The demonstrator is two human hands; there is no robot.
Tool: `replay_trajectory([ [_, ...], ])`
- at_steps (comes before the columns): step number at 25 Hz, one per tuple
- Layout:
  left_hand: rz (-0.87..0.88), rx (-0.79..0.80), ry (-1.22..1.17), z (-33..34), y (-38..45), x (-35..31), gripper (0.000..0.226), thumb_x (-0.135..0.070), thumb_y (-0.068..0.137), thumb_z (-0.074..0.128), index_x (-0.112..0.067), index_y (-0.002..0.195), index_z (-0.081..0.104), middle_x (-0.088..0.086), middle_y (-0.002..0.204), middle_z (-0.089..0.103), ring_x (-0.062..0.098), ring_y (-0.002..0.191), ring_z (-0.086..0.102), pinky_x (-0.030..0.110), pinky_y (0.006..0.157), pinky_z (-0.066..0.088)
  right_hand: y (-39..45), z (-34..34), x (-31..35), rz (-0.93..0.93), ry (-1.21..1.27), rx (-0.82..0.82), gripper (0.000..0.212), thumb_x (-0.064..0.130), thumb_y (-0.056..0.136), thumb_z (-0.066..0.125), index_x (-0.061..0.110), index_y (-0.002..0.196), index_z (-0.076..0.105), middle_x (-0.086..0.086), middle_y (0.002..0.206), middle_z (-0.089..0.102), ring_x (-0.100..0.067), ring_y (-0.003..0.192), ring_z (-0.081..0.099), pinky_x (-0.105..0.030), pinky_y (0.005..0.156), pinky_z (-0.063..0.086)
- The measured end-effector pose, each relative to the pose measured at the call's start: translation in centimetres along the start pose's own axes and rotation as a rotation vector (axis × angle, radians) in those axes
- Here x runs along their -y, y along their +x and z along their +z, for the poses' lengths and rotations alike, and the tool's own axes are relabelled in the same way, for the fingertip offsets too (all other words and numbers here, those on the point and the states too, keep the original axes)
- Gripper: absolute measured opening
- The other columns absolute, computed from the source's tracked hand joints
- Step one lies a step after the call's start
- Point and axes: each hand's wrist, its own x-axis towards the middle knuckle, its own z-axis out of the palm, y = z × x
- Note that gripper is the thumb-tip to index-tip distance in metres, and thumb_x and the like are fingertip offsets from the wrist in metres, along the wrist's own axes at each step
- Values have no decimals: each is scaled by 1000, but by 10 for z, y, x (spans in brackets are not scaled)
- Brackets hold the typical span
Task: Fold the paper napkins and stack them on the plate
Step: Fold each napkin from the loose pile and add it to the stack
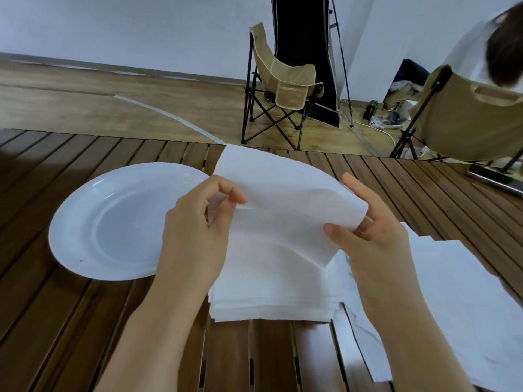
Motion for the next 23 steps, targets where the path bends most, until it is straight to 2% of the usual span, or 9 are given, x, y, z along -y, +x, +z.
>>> replay_trajectory([
  [2,-34,26,4,0,0,0,16,-20,91,60,-36,91,64,-27,79,61,-5,65,53,5,60,39,0,0,1,-16,5,-33,70,-7,86,61,41,135,47,10,96,74,-2,81,67,-14,63,50],
  [3,-54,53,-1,0,0,1,19,-22,87,65,-39,96,64,-26,88,62,-4,74,57,8,68,43,-1,0,1,-26,14,-48,71,-5,86,62,41,137,44,7,92,75,-5,81,69,-17,66,51],
  [5,-77,112,21,0,-2,4,39,-21,79,74,-44,108,60,-24,104,60,4,94,60,21,84,48,-1,-2,-1,-58,4,-68,73,-2,87,62,44,139,41,-2,84,75,-19,81,69,-30,75,55],
  [7,-61,98,61,0,-4,5,51,-17,75,78,-44,114,58,-21,112,57,10,104,58,26,91,48,1,-4,-2,-80,18,-78,69,-2,87,62,48,132,46,-14,80,72,-38,82,63,-43,82,56],
  [9,-40,28,84,0,-3,5,49,-16,75,79,-43,111,59,-19,111,57,11,101,58,25,89,48,1,-7,-5,-123,-10,-80,59,-2,86,64,44,123,58,-16,84,71,-40,82,62,-41,84,53],
  [12,-42,-45,103,-2,-1,6,40,-19,74,79,-41,103,61,-17,104,58,9,93,58,10,76,41,2,-10,-7,-132,-117,-53,36,3,81,70,31,103,73,3,90,75,-19,87,69,-34,82,54],
  [19,-15,-54,60,-4,1,11,24,-31,68,82,-36,86,67,-22,95,59,0,85,59,5,71,40,6,-15,-13,-108,-239,-89,30,3,79,72,29,93,74,4,83,74,-19,81,68,-38,75,59],
  [21,-18,-64,50,-5,2,13,22,-32,67,82,-36,84,68,-18,97,62,-1,82,60,6,70,42,6,-16,-13,-121,-277,-85,28,4,79,72,31,89,74,5,82,73,-18,81,67,-31,70,57],
  [23,-27,-65,65,-6,2,16,22,-32,67,83,-38,80,67,-17,97,62,-5,79,59,4,65,43,7,-16,-13,-127,-339,-87,25,6,79,72,31,86,73,8,79,72,-12,80,66,-16,66,51],
])
